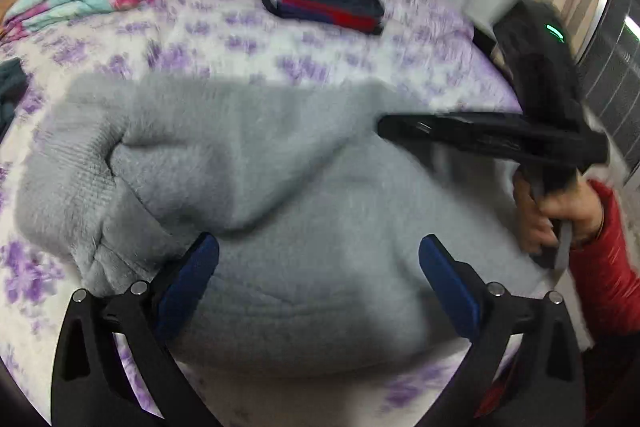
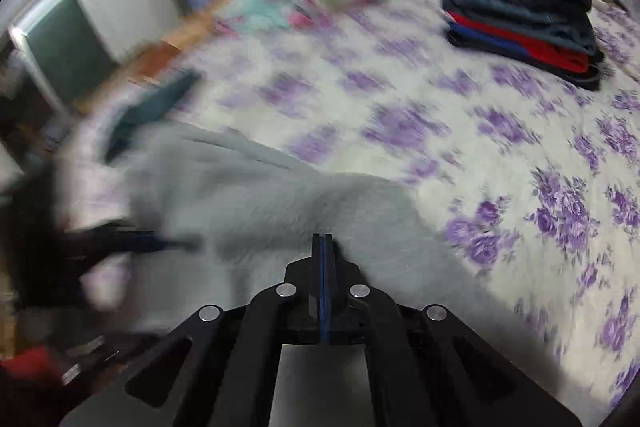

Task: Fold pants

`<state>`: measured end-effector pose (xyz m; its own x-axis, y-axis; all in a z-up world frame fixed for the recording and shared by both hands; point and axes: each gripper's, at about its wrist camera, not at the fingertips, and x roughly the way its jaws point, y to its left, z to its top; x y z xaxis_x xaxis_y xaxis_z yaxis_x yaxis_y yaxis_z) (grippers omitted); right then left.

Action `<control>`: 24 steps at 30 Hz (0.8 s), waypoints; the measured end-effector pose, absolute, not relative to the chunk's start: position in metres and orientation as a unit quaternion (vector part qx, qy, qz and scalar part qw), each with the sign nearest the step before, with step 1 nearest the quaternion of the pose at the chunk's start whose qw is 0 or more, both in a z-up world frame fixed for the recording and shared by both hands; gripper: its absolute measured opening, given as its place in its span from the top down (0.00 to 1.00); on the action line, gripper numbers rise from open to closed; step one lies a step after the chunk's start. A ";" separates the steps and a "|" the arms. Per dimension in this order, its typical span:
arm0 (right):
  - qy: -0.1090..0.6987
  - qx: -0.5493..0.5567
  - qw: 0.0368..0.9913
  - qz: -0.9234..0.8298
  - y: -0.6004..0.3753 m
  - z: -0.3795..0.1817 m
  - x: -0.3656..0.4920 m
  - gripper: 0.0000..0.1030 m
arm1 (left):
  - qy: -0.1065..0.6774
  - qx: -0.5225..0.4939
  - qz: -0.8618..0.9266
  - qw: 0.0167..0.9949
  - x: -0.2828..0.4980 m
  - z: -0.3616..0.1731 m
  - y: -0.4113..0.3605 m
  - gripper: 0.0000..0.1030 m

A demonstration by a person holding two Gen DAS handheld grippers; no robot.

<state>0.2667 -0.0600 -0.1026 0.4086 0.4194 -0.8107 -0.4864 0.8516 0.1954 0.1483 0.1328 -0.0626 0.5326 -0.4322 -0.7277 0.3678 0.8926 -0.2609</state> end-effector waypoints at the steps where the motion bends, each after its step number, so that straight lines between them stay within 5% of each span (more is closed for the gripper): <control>1: 0.473 -0.023 0.836 0.276 -0.064 -0.112 0.277 1.00 | 0.416 -0.008 -0.225 0.881 0.142 -0.063 0.128 0.05; 11: 0.405 0.013 0.871 0.279 -0.061 -0.065 0.254 0.95 | 0.367 0.002 -0.182 0.912 0.126 -0.024 0.146 0.05; 15: 0.470 -0.015 0.851 0.234 -0.046 -0.117 0.289 1.00 | 0.417 -0.013 -0.164 0.894 0.175 -0.052 0.154 0.05; 20: 0.424 0.059 0.872 0.236 -0.079 -0.087 0.270 0.93 | 0.393 0.048 -0.125 0.910 0.157 -0.055 0.134 0.05; 22: 0.402 0.058 0.877 0.257 -0.091 -0.068 0.242 0.82 | 0.387 0.015 -0.168 0.906 0.139 -0.043 0.139 0.05; 24: 0.392 0.050 0.879 0.269 -0.102 -0.061 0.207 0.40 | 0.378 0.001 -0.184 0.907 0.127 -0.035 0.144 0.05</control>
<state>0.2070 -0.1022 -0.0609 0.5491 0.5108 -0.6615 -0.4331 0.8509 0.2974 0.1266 0.1442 -0.0349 0.6469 -0.3325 -0.6862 0.3345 0.9325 -0.1364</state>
